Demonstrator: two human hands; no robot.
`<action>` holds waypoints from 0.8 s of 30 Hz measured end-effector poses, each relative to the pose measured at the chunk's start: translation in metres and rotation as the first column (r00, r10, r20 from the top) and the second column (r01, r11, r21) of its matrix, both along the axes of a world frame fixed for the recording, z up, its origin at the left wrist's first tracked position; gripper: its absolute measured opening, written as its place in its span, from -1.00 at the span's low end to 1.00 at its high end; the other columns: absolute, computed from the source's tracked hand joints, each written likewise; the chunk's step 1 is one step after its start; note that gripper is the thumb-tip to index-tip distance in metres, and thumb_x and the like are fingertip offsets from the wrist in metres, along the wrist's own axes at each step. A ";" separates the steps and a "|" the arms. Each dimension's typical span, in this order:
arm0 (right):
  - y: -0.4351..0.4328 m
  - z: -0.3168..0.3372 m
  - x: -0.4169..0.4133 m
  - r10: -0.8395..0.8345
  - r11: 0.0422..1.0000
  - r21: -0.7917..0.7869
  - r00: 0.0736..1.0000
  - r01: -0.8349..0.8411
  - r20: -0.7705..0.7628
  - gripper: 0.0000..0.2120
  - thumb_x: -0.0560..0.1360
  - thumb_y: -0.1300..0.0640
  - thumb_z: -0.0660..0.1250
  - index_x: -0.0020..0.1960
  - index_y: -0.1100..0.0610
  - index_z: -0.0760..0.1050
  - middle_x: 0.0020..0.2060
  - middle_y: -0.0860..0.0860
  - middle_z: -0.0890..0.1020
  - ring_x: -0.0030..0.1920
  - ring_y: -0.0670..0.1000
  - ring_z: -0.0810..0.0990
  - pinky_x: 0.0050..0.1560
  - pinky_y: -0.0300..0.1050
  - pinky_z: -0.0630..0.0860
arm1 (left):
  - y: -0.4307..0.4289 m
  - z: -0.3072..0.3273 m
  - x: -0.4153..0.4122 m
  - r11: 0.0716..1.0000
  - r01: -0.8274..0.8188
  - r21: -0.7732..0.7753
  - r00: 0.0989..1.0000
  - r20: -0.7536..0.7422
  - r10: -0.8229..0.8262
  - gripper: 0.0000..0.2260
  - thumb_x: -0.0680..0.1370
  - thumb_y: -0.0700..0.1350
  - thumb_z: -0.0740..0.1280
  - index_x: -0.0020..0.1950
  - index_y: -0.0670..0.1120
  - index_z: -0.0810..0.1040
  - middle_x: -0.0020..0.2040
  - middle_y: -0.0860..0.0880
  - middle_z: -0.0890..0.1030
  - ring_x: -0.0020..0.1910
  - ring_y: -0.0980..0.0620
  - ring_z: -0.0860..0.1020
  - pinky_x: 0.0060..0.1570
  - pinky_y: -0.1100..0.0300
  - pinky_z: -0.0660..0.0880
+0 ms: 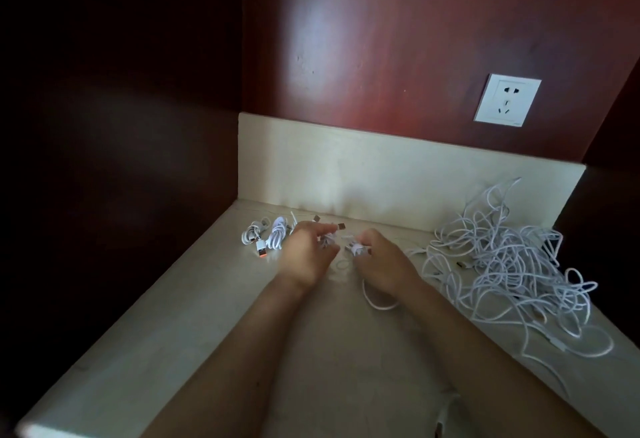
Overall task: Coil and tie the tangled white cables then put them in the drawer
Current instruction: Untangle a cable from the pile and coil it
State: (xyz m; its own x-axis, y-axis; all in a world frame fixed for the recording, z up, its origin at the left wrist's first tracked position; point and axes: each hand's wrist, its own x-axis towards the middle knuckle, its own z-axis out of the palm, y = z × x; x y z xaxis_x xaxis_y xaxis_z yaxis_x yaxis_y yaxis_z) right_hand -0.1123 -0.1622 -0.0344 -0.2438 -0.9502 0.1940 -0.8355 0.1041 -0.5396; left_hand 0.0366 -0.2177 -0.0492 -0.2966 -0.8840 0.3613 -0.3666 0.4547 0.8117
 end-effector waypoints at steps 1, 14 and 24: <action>0.002 -0.003 0.000 0.000 0.999 0.034 0.998 0.002 -0.059 -0.75 0.53 0.09 0.27 0.19 0.06 0.47 0.16 0.04 0.58 0.19 0.11 0.55 0.10 -0.09 0.43 | 0.000 0.000 -0.002 1.000 -0.003 -0.013 0.999 0.038 0.003 -0.63 0.48 -0.18 0.42 0.29 -0.04 0.58 0.21 0.03 0.47 0.18 0.09 0.51 0.23 0.31 0.36; -0.015 -0.014 -0.001 0.084 0.990 -0.099 0.983 -0.101 -0.164 -0.57 0.54 0.10 0.27 0.41 0.02 0.41 0.26 0.08 0.59 0.25 0.17 0.55 0.17 0.01 0.48 | -0.003 -0.013 -0.010 0.978 -0.063 -0.197 0.952 0.283 0.118 -0.57 0.52 -0.24 0.25 0.38 -0.01 0.50 0.25 -0.09 0.48 0.19 -0.08 0.51 0.12 0.12 0.43; 0.044 -0.010 -0.034 0.054 0.997 0.055 0.991 -0.048 -0.121 -0.32 0.50 -0.05 0.35 0.52 -0.03 0.11 0.43 -0.02 0.41 0.36 0.05 0.47 0.32 0.03 0.42 | 0.014 0.001 -0.021 0.935 -0.009 -0.355 0.986 0.152 0.067 -0.59 0.42 -0.30 0.32 0.20 0.00 0.63 0.09 -0.03 0.61 0.16 -0.07 0.51 0.13 0.10 0.46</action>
State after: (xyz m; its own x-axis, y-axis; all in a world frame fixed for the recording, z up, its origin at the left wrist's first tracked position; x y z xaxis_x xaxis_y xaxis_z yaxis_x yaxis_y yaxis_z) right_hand -0.1459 -0.1182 -0.0444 -0.1721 -0.9704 0.1693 -0.8996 0.0848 -0.4284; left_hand 0.0153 -0.2037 -0.0480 -0.3444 -0.7201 0.6024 -0.5000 0.6837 0.5315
